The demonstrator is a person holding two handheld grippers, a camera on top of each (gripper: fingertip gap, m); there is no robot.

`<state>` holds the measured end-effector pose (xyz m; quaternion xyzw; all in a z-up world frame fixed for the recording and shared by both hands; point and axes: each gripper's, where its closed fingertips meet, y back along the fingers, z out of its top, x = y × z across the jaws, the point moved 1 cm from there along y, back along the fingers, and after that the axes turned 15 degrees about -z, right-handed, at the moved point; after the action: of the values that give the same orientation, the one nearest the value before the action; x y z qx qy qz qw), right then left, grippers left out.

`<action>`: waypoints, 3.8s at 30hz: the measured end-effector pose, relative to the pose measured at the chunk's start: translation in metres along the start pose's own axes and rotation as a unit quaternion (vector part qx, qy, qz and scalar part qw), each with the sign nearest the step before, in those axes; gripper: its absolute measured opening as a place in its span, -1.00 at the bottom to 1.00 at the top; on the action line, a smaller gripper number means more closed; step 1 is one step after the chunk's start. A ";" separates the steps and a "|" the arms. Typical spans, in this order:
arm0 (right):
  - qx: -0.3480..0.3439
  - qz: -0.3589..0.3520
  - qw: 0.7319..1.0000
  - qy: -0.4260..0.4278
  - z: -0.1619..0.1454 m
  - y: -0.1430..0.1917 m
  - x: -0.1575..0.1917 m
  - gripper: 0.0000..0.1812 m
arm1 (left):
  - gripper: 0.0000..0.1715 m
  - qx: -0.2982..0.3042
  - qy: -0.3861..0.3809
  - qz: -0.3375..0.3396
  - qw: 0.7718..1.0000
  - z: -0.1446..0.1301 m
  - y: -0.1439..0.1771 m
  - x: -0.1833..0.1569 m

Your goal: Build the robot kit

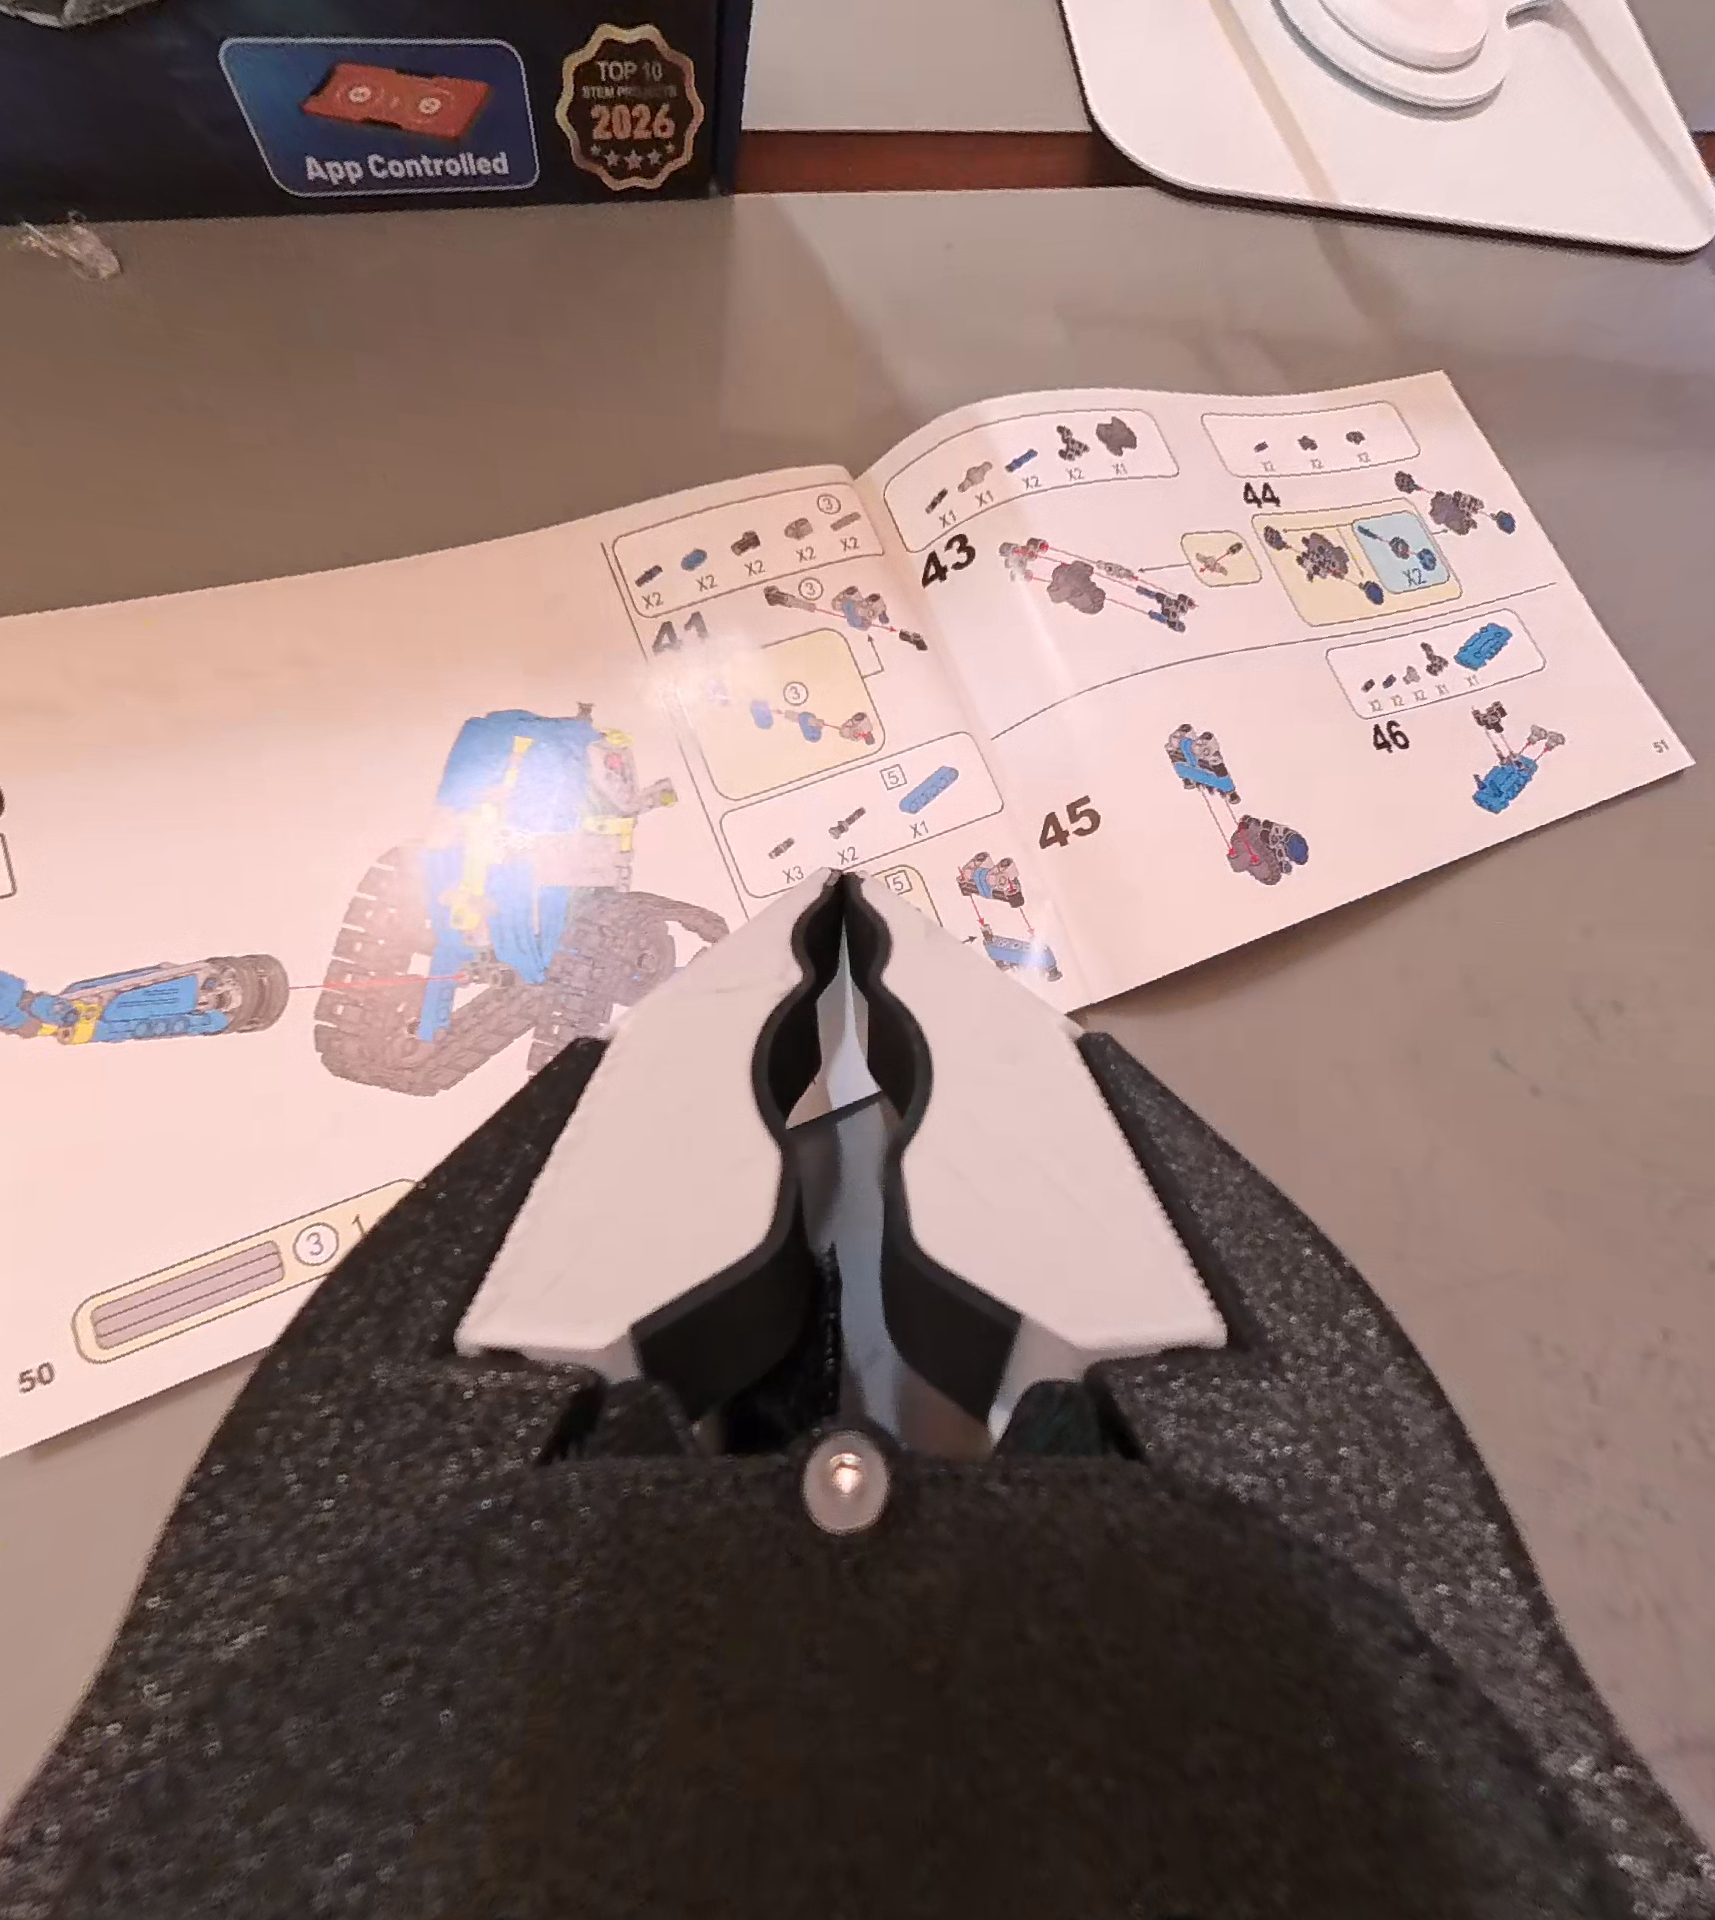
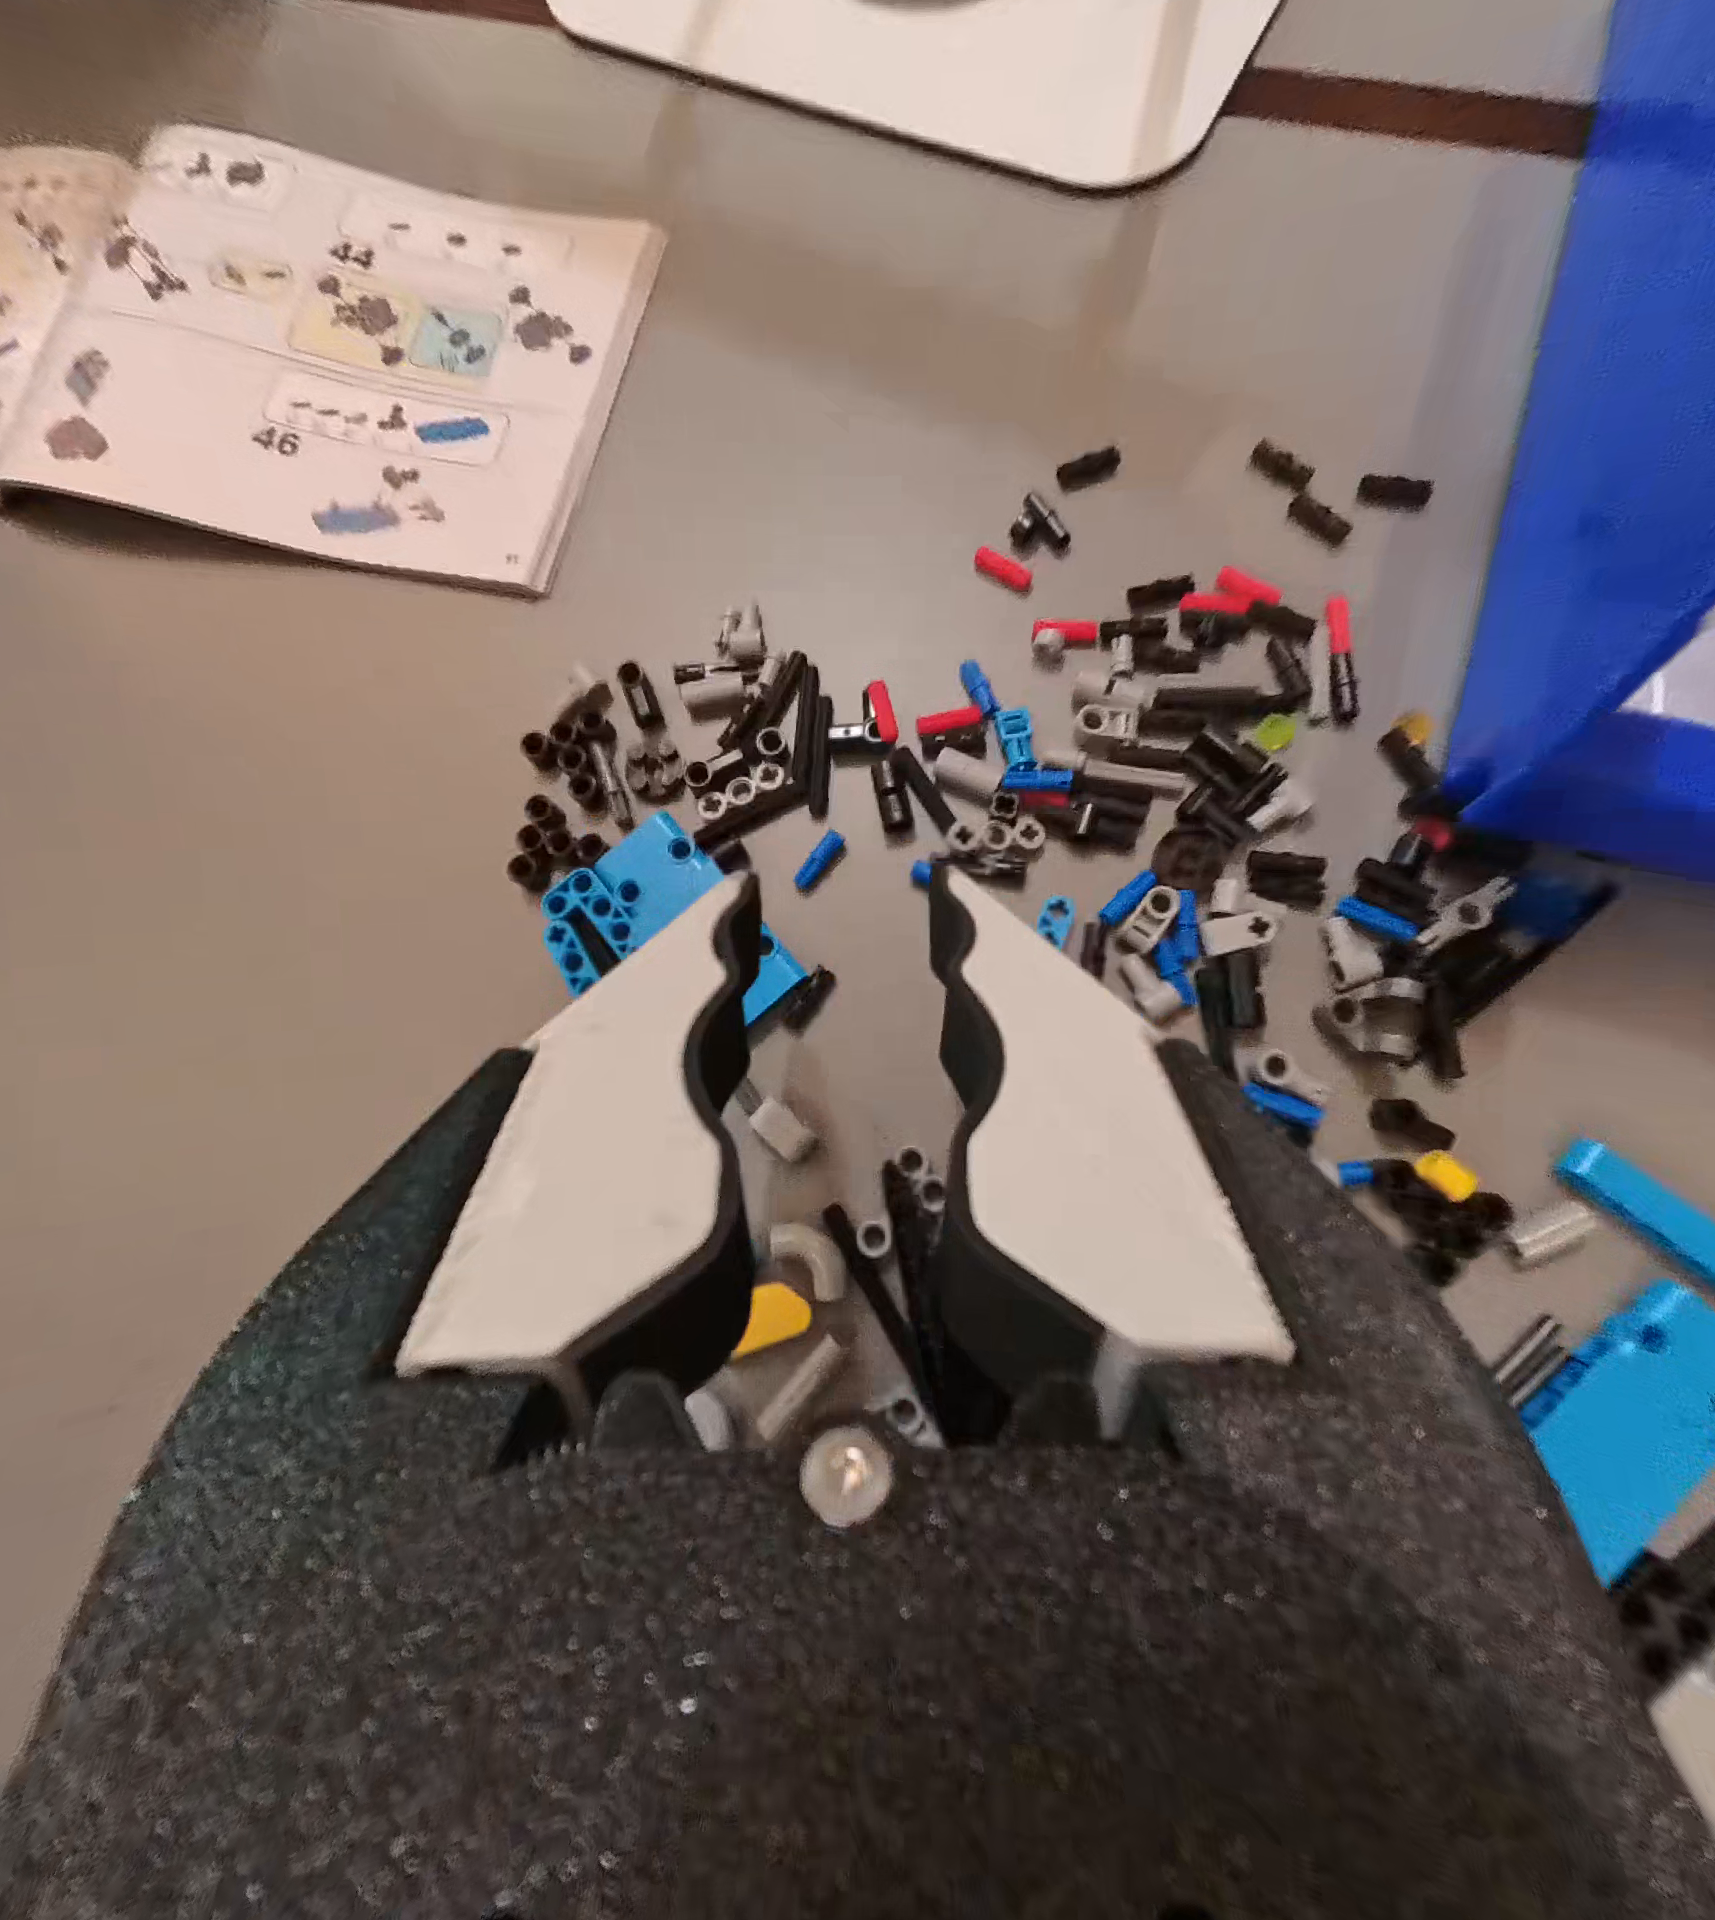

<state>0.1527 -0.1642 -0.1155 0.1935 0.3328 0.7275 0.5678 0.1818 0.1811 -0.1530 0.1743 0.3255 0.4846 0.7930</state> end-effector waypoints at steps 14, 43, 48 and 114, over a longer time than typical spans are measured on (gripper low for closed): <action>0.048 -0.011 0.999 0.020 -0.016 -0.038 0.018 -0.96 | -1.00 -0.002 0.006 -0.005 1.000 0.000 0.000 0.000; 0.005 0.025 0.995 0.093 -0.003 0.002 0.045 -0.80 | -1.00 -0.003 0.008 -0.006 1.000 0.000 0.000 0.000; 0.037 -0.027 0.999 0.004 -0.017 -0.023 -0.009 -0.79 | -1.00 -0.003 0.006 -0.004 1.000 0.000 0.000 0.000; 0.070 0.025 0.992 0.107 -0.085 0.056 0.039 -0.79 | -1.00 -0.004 0.008 -0.004 1.000 0.000 0.000 0.000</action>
<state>0.0467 -0.1568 -0.1391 0.1622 0.4365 0.7328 0.4962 0.1821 0.1809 -0.1528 0.1664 0.3305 0.4835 0.7933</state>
